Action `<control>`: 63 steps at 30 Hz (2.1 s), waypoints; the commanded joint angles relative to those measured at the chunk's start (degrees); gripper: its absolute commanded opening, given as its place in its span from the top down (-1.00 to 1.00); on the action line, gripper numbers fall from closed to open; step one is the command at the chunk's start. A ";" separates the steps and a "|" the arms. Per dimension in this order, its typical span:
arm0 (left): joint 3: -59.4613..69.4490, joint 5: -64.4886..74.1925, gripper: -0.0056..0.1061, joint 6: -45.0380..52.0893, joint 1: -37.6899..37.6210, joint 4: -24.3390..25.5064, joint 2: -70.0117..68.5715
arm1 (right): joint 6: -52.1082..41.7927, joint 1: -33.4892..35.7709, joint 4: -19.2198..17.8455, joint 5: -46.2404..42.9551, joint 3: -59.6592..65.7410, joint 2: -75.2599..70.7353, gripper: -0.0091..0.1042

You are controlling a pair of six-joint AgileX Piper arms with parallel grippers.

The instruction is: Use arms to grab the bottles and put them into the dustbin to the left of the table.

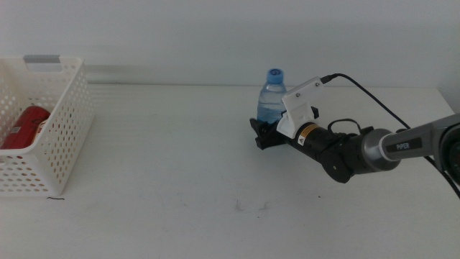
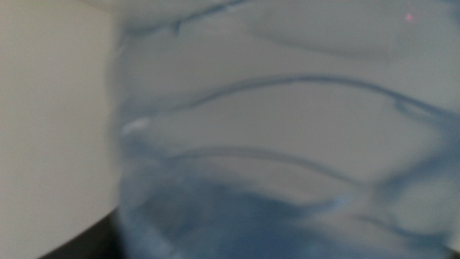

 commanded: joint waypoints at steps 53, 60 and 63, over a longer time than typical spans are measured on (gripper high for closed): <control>13.95 -24.90 -0.78 -16.66 -15.25 21.18 -1.66 | 12.74 6.48 -5.32 64.19 17.48 -68.02 -0.72; 54.54 -91.64 -0.78 -22.15 -26.32 40.62 -2.03 | 12.74 6.48 -5.32 64.19 17.48 -68.02 -0.72; 63.03 -105.87 -0.78 -25.90 -26.21 39.94 3.83 | 12.74 6.48 -5.32 64.19 17.48 -68.02 -0.72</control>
